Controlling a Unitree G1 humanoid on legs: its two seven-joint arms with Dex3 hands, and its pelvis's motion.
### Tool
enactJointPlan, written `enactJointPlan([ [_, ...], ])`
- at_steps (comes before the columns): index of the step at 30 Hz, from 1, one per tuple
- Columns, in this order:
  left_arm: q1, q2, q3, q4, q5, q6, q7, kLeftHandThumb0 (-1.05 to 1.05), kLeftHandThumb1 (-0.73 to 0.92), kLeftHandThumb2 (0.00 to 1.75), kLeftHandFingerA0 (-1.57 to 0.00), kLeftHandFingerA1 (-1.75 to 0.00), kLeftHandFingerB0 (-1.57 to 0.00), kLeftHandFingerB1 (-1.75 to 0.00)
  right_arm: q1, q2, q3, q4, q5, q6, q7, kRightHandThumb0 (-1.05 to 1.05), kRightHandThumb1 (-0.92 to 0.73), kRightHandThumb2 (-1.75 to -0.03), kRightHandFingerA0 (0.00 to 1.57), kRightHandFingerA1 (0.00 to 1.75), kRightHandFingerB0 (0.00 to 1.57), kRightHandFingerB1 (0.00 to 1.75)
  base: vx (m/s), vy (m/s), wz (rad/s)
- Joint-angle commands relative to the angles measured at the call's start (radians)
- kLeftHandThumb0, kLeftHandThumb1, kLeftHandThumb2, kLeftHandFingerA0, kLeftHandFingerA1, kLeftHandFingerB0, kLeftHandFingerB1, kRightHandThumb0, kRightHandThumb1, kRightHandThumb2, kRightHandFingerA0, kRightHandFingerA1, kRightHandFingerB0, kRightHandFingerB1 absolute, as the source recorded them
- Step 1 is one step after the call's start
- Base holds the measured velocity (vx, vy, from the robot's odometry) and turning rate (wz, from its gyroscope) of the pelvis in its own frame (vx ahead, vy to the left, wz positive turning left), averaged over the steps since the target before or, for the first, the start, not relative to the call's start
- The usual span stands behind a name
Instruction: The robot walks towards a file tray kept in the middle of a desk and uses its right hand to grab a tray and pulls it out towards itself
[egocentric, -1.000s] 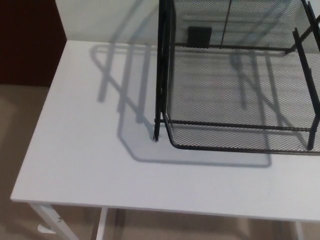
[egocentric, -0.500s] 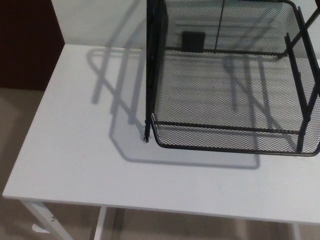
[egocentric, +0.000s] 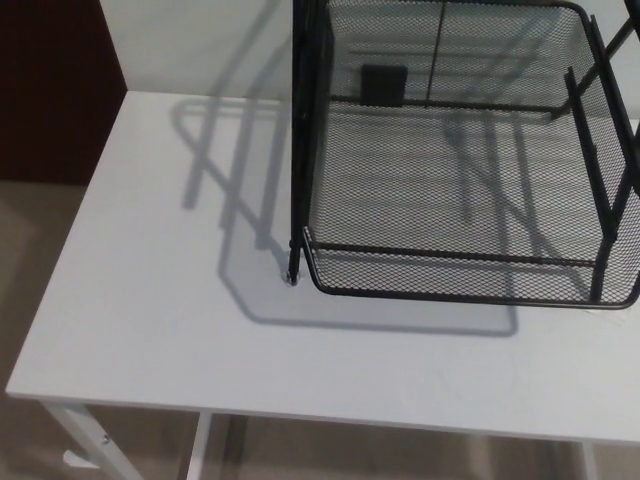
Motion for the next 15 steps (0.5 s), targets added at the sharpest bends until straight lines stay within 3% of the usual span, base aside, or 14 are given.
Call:
enactJointPlan([
  [1,-0.003,0.027,0.022,-0.03,-0.018,0.061,-0.018,-0.59,0.81,0.64,-0.3,-0.4,-0.28,-0.35,0.149,-0.038,-0.066,-0.422,0.18,-0.34,0.002,-0.49,-0.7,-0.61,0.81,0.67,0.57,0.54,0.0,0.0,0.0],
  [4,0.001,0.016,0.032,-0.054,-0.039,0.079,-0.024,-0.57,0.8,0.64,-0.29,-0.38,-0.3,-0.35,0.176,0.034,-0.098,-0.628,0.183,-0.37,-0.057,-0.45,-0.67,-0.6,0.84,0.7,0.6,0.58,0.0,0.0,0.0],
  [8,-0.007,0.025,0.025,-0.051,-0.017,0.069,-0.012,-0.57,0.82,0.64,-0.3,-0.39,-0.28,-0.35,0.113,0.076,-0.197,-0.782,0.167,-0.32,-0.081,-0.48,-0.67,-0.6,0.69,0.64,0.55,0.53,0.0,0.0,0.0],
  [9,-0.001,0.024,0.022,-0.053,-0.013,0.06,-0.01,-0.57,0.82,0.64,-0.31,-0.4,-0.28,-0.35,0.076,0.062,-0.265,-0.827,0.134,-0.279,-0.07,-0.49,-0.67,-0.6,0.59,0.55,0.47,0.48,0.0,0.0,0.0],
  [10,0.0,0.023,0.023,-0.054,-0.014,0.059,-0.011,-0.57,0.82,0.64,-0.31,-0.4,-0.28,-0.35,0.063,0.059,-0.286,-0.838,0.122,-0.265,-0.065,-0.49,-0.67,-0.6,0.59,0.55,0.47,0.48,0.0,0.0,0.0],
  [11,0.002,0.021,0.024,-0.05,-0.017,0.059,-0.013,-0.57,0.81,0.64,-0.31,-0.39,-0.28,-0.35,0.058,0.036,-0.322,-0.851,0.108,-0.233,-0.048,-0.52,-0.64,-0.59,0.47,0.48,0.39,0.41,0.0,0.0,0.0],
  [12,0.002,0.019,0.025,-0.032,-0.024,0.042,-0.02,-0.58,0.8,0.64,-0.31,-0.4,-0.28,-0.35,0.025,-0.008,-0.419,-0.89,0.049,-0.151,-0.021,-0.59,-0.68,-0.6,0.26,0.41,0.25,0.34,0.0,0.0,0.0],
  [13,0.008,0.016,0.025,-0.04,-0.026,0.043,-0.022,-0.6,0.8,0.63,-0.31,-0.41,-0.28,-0.35,-0.015,-0.016,-0.446,-0.906,0.015,-0.12,-0.018,-0.33,-0.43,-0.99,0.1,0.54,0.08,0.51,0.0,0.0,0.0],
  [14,0.013,0.015,0.024,-0.053,-0.025,0.047,-0.021,-0.61,0.8,0.63,-0.31,-0.41,-0.28,-0.35,-0.061,-0.016,-0.463,-0.925,-0.028,-0.092,-0.02,-0.63,-0.65,-0.6,0.12,0.46,0.17,0.35,0.0,0.0,0.0],
  [15,0.017,0.014,0.022,-0.065,-0.022,0.052,-0.019,-0.61,0.8,0.63,-0.31,-0.41,-0.28,-0.35,-0.11,-0.014,-0.479,-0.945,-0.074,-0.063,-0.021,-0.63,-0.65,-0.6,0.12,0.46,0.17,0.35,0.0,0.0,0.0],
])
